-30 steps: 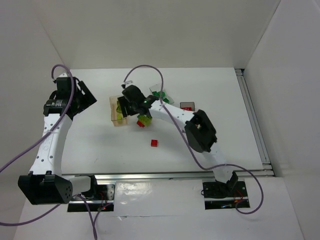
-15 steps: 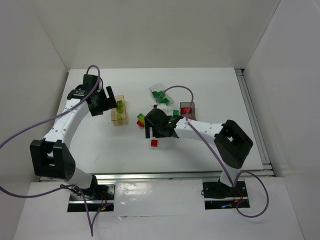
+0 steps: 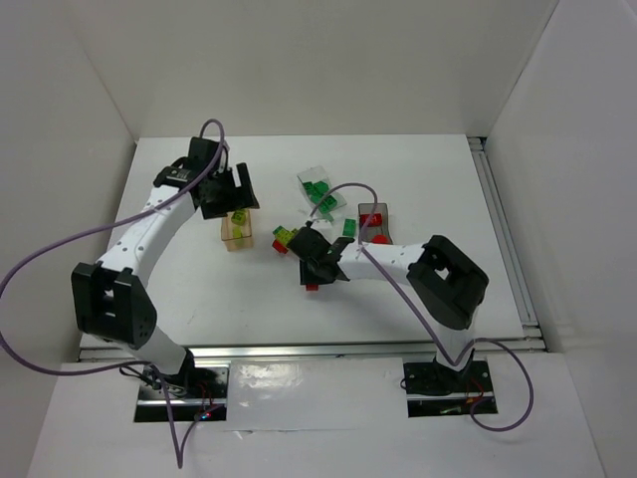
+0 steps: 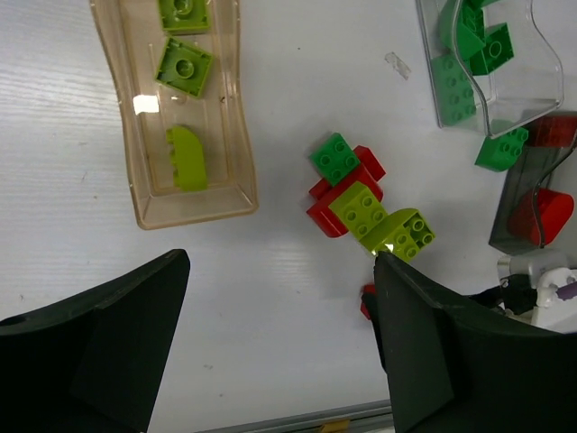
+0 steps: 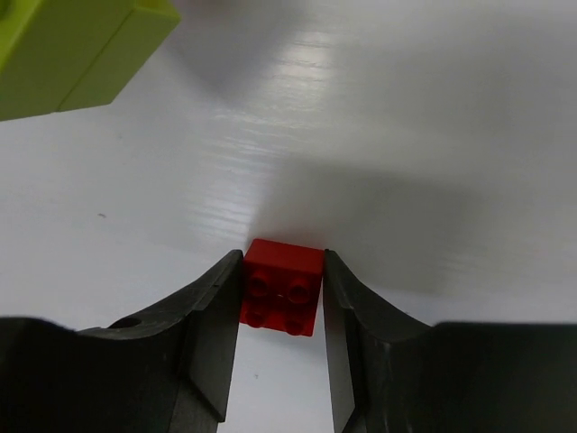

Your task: Sort the legos into containers by color

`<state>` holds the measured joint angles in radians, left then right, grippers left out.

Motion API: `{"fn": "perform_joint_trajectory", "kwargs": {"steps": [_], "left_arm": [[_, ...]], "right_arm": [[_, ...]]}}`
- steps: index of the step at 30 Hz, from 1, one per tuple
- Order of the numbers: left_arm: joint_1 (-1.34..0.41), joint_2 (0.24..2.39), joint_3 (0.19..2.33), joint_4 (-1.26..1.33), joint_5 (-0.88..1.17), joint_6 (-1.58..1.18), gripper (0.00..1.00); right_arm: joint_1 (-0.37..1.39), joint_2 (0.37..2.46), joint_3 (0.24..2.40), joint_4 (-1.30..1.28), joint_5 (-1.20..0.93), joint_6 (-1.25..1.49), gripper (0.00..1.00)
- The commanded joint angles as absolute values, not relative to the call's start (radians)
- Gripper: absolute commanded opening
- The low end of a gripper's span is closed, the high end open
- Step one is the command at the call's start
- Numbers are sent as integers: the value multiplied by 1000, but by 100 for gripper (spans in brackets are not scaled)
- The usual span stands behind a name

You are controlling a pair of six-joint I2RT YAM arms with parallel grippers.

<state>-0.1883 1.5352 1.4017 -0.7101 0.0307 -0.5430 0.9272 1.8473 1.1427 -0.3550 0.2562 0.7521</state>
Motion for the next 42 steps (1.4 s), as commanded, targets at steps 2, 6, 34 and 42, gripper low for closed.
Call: {"fn": "perform_joint_trajectory", "kwargs": {"steps": [2, 6, 34, 42], "left_arm": [[-244, 1618, 1488, -726, 31, -502, 93], [-284, 1670, 1500, -738, 40, -483, 93], [-538, 1850, 1542, -741, -67, -463, 95], [-558, 1891, 1580, -741, -129, -503, 90]], "right_arm": [[937, 1714, 1164, -426, 389, 765, 29], [888, 1576, 1155, -514, 515, 755, 29], [543, 1588, 1206, -402, 529, 583, 76], [621, 1551, 1197, -439, 529, 603, 76]]}}
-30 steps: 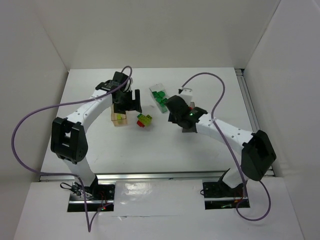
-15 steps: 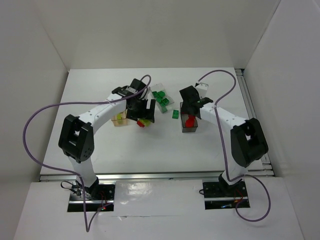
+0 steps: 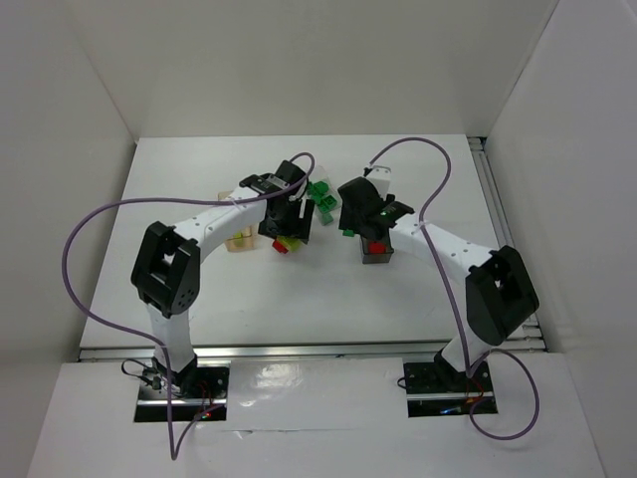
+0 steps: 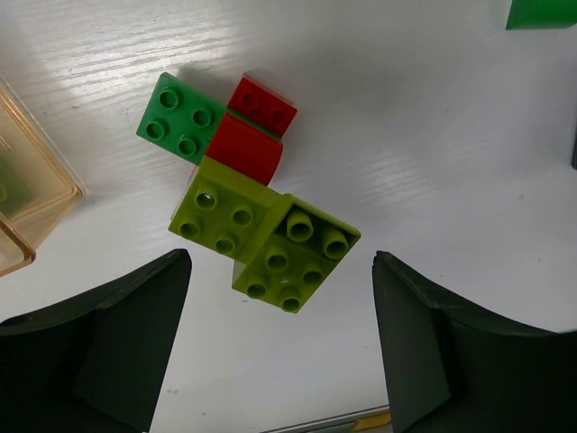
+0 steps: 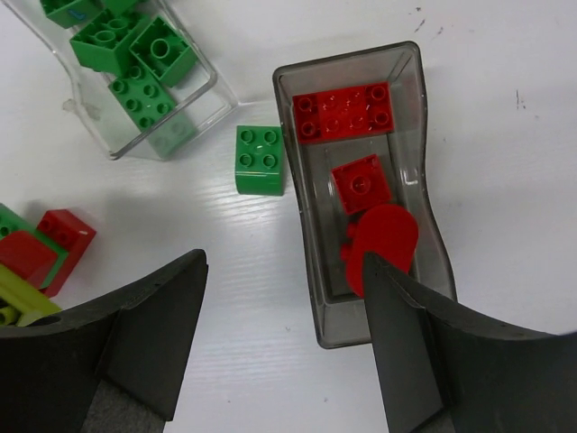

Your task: Sort the legos into containers by color

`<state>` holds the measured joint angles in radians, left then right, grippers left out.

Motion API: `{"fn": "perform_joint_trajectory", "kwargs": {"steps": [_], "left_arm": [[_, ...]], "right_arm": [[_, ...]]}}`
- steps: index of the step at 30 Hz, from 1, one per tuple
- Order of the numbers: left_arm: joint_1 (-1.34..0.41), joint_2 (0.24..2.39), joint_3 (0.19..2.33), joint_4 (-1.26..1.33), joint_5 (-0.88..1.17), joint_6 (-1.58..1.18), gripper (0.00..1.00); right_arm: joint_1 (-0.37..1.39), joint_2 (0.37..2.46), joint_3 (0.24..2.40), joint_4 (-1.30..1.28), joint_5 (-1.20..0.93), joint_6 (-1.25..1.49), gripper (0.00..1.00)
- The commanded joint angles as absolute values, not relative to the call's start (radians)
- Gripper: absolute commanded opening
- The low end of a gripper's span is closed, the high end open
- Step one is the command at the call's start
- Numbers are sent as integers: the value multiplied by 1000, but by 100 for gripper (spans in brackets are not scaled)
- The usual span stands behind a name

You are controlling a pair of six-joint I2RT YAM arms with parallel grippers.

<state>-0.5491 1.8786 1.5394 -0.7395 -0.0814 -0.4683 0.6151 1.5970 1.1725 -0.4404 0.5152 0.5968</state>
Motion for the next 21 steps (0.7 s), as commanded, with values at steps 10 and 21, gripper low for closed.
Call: {"fn": "perform_joint_trajectory", "kwargs": {"steps": [10, 21], "left_arm": [[-604, 1925, 1624, -741, -199, -459, 65], [-614, 1953, 1654, -782, -235, -426, 61]], "right_arm": [[621, 1542, 1197, -448, 502, 621, 76], [594, 1513, 1169, -457, 449, 621, 76]]}}
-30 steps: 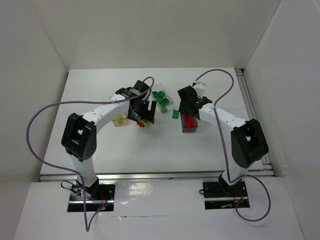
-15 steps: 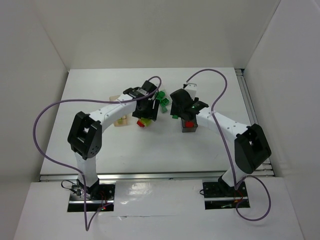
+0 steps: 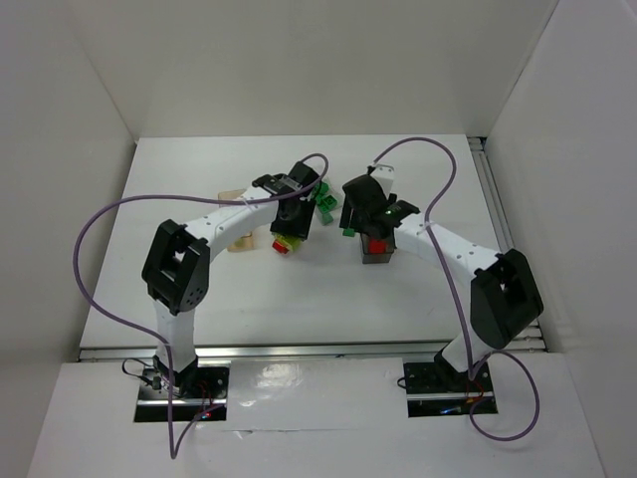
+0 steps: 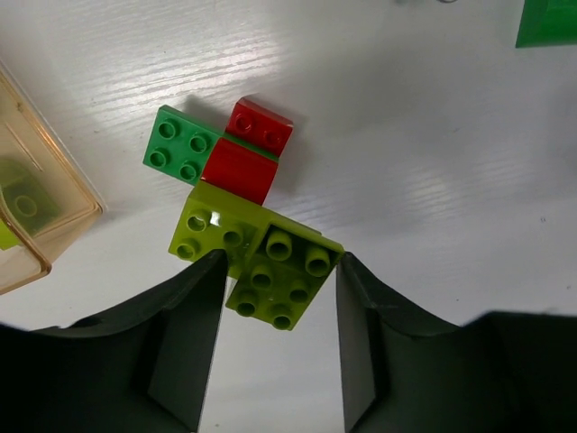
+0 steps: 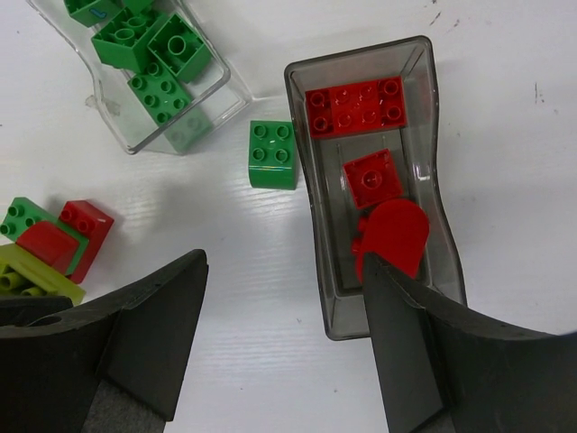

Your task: Sort the legos into containers by color

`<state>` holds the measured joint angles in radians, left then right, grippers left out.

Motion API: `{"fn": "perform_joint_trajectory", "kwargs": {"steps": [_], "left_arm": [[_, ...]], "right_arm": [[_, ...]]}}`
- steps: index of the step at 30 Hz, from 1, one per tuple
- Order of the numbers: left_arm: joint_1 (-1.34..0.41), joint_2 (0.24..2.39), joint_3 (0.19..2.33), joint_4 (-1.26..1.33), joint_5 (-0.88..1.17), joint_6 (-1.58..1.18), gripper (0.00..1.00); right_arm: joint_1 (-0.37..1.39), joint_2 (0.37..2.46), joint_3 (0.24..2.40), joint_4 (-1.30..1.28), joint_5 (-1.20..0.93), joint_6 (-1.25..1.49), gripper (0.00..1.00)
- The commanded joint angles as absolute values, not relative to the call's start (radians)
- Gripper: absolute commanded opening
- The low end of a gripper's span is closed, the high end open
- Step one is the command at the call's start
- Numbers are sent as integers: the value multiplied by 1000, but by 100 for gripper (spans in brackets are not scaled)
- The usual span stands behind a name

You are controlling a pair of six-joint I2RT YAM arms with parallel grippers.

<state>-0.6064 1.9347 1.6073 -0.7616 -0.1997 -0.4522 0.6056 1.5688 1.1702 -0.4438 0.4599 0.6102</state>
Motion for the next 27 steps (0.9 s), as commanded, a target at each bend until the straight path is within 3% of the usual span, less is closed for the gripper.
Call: {"fn": "perform_joint_trajectory", "kwargs": {"steps": [1, 7, 12, 20, 27], "left_arm": [[-614, 1953, 1663, -782, -235, -426, 58], [-632, 1963, 1753, -863, -295, -417, 32], [-620, 1954, 1853, -891, -209, -417, 0], [-474, 1922, 1882, -867, 274, -351, 0], [-439, 1951, 1882, -848, 538, -265, 0]], "right_arm": [[594, 1513, 1169, -457, 449, 621, 76], [584, 1513, 1169, -457, 436, 621, 76], [575, 1485, 1149, -411, 315, 551, 76], [560, 1273, 962, -153, -96, 270, 76], [695, 1310, 983, -155, -58, 89, 73]]}}
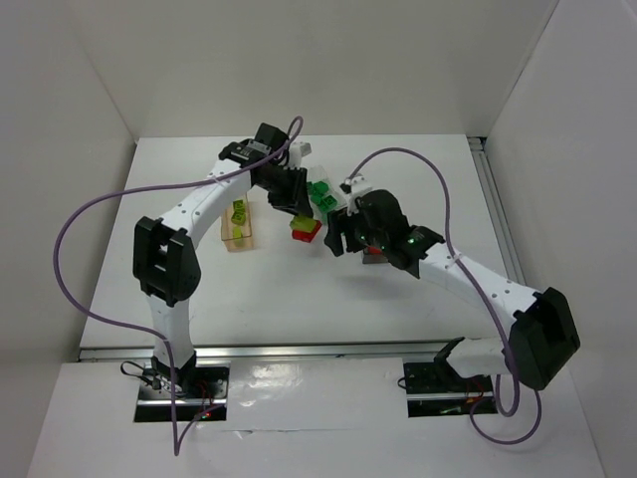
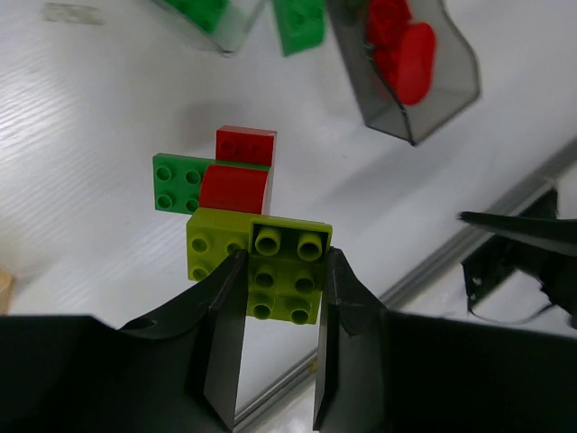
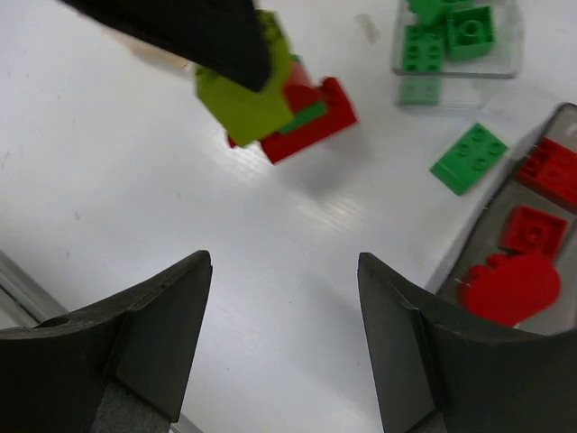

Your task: Sort the legos into containers by color

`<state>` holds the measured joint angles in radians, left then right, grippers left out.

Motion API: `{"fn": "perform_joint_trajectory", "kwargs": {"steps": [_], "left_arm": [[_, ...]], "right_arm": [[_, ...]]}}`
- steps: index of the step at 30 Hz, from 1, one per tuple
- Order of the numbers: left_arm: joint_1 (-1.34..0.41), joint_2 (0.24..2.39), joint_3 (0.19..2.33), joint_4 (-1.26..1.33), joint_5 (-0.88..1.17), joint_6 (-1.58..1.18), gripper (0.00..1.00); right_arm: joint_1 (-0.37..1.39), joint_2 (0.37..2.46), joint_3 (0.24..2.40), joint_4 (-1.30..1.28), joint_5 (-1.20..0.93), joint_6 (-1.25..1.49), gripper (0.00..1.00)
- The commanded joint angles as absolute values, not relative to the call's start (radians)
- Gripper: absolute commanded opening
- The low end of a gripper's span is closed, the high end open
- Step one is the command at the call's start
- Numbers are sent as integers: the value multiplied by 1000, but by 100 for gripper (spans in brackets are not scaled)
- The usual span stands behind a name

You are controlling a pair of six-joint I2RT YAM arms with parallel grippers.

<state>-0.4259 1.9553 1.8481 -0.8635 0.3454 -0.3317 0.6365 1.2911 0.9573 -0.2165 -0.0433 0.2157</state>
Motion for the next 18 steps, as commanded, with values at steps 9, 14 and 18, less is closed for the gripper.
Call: {"fn": "perform_joint_trajectory", "kwargs": {"steps": [9, 14, 18], "left_arm": [[-430, 1960, 1873, -848, 649, -218, 0], [-430, 1960, 1873, -848, 670, -218, 0], [-430, 1960, 1864, -848, 681, -218, 0]], "right_arm": [[758, 1414, 1085, -155, 12, 6, 76], [767, 1446, 1094, -115, 54, 6, 76], [767, 1471, 1094, -86, 41, 15, 66]]}}
